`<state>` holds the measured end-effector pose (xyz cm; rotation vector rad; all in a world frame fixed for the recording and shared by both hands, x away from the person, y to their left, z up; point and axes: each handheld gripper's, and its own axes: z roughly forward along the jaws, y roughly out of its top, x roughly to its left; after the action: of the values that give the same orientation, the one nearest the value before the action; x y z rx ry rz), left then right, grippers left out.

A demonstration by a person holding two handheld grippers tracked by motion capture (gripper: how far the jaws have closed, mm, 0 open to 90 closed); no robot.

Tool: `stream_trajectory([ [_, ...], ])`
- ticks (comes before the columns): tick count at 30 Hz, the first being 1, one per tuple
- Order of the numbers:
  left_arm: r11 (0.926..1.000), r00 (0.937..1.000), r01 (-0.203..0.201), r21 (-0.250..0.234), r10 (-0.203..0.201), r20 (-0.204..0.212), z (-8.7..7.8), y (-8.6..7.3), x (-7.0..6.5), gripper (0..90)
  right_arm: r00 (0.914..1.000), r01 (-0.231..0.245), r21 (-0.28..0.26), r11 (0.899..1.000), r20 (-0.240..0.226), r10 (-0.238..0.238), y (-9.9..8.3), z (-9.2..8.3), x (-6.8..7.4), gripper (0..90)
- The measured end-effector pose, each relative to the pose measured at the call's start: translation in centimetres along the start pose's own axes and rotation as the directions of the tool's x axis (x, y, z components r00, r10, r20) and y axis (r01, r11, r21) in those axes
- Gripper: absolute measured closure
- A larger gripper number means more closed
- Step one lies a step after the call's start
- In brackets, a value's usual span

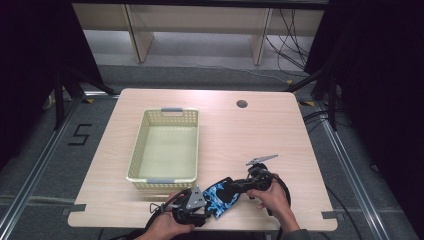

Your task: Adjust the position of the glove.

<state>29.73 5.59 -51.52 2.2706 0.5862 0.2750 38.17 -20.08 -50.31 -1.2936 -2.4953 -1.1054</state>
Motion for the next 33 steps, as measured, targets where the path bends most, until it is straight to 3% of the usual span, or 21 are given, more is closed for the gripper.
stream_trajectory([
  [2, 1.0000, 1.0000, -0.004, -0.009, 0.004, -0.001, 0.0, 0.0, -0.3, 58.8, 0.9998, -0.006, -0.001, 1.000, -0.016, 0.006, -0.1, 0.0, -0.2, 71.7],
  [4, 0.9992, 0.9992, -0.039, 0.004, 0.039, 0.004, -0.1, 0.1, -0.3, 66.3, 0.9998, -0.004, -0.002, 1.000, -0.018, 0.004, -0.2, 0.0, -0.1, 75.8],
  [5, 0.9988, 0.9989, -0.046, -0.016, 0.046, -0.003, 0.1, 0.1, -0.5, 69.7, 1.0000, -0.001, -0.007, 1.000, 0.000, 0.001, -0.3, 0.0, 0.0, 78.0],
  [6, 0.9977, 0.9978, -0.066, -0.009, 0.066, 0.003, 0.1, 0.1, -0.5, 73.1, 0.9998, 0.008, 0.000, 1.000, -0.018, -0.008, -0.3, 0.0, -0.1, 79.6],
  [9, 0.9984, 0.9984, -0.056, 0.003, 0.056, 0.007, -0.1, 0.1, -0.4, 78.6, 0.9997, 0.008, 0.000, 1.000, -0.021, -0.008, -0.4, -0.2, 0.0, 84.1],
  [14, 0.9984, 0.9988, -0.050, -0.025, 0.050, -0.004, 0.0, 0.1, -0.2, 80.8, 0.9995, -0.004, -0.014, 1.000, -0.031, 0.003, -0.8, -0.4, 0.0, 85.1],
  [15, 0.9981, 0.9984, -0.057, -0.021, 0.057, -0.005, 0.0, 0.1, -0.1, 80.9, 0.9987, -0.005, -0.021, 1.000, -0.051, 0.004, -1.0, -0.5, -0.1, 85.1],
  [18, 0.9975, 0.9975, -0.070, -0.009, 0.070, -0.014, -0.2, 0.3, 0.0, 81.3, 0.9994, -0.007, -0.039, 0.999, -0.033, 0.006, -1.3, -0.7, 0.0, 85.1],
  [19, 0.9973, 0.9973, -0.073, -0.015, 0.072, -0.014, -0.2, 0.4, 0.0, 81.3, 0.9986, -0.005, -0.036, 0.999, -0.053, 0.004, -1.4, -0.8, -0.1, 85.1],
  [20, 0.9970, 0.9971, -0.075, -0.018, 0.075, -0.015, -0.2, 0.4, 0.0, 81.4, 0.9993, -0.013, -0.049, 0.999, -0.036, 0.011, -1.6, -0.9, 0.0, 85.1],
  [21, 0.9968, 0.9967, -0.079, -0.012, 0.079, -0.020, -0.3, 0.5, 0.0, 81.5, 0.9984, -0.016, -0.048, 0.999, -0.054, 0.014, -1.7, -1.0, -0.1, 85.1],
  [23, 0.9956, 0.9956, -0.092, -0.020, 0.091, -0.020, -0.3, 0.5, 0.1, 81.6, 0.9988, -0.027, -0.061, 0.998, -0.043, 0.024, -1.8, -1.2, -0.1, 85.1],
  [24, 0.9971, 0.9971, -0.074, -0.019, 0.073, -0.018, -0.3, 0.4, 0.1, 81.6, 0.9977, -0.030, -0.064, 0.997, -0.064, 0.025, -1.8, -1.2, 0.0, 85.2],
  [25, 0.9967, 0.9964, -0.080, -0.012, 0.080, -0.028, -0.4, 0.4, 0.2, 81.6, 0.9987, -0.029, -0.073, 0.997, -0.044, 0.026, -1.8, -1.3, 0.1, 85.1],
  [28, 0.9945, 0.9945, -0.102, -0.025, 0.101, -0.028, -0.7, 0.3, 0.1, 82.0, 0.9981, -0.018, -0.088, 0.996, -0.059, 0.013, -1.9, -1.6, 0.5, 85.2],
  [29, 0.9940, 0.9941, -0.106, -0.028, 0.105, -0.026, -0.8, 0.3, 0.1, 82.0, 0.9991, -0.020, -0.091, 0.996, -0.040, 0.016, -1.9, -1.8, 0.7, 85.1],
  [30, 0.9946, 0.9951, -0.097, -0.037, 0.096, -0.022, -0.9, 0.3, 0.0, 81.9, 0.9984, -0.009, -0.096, 0.995, -0.057, 0.003, -1.9, -1.8, 0.7, 85.2],
  [33, 0.9949, 0.9953, -0.095, -0.035, 0.094, -0.024, -1.3, 0.2, 0.1, 82.0, 0.9991, -0.012, -0.111, 0.994, -0.041, 0.007, -1.9, -2.1, 1.2, 85.2],
])
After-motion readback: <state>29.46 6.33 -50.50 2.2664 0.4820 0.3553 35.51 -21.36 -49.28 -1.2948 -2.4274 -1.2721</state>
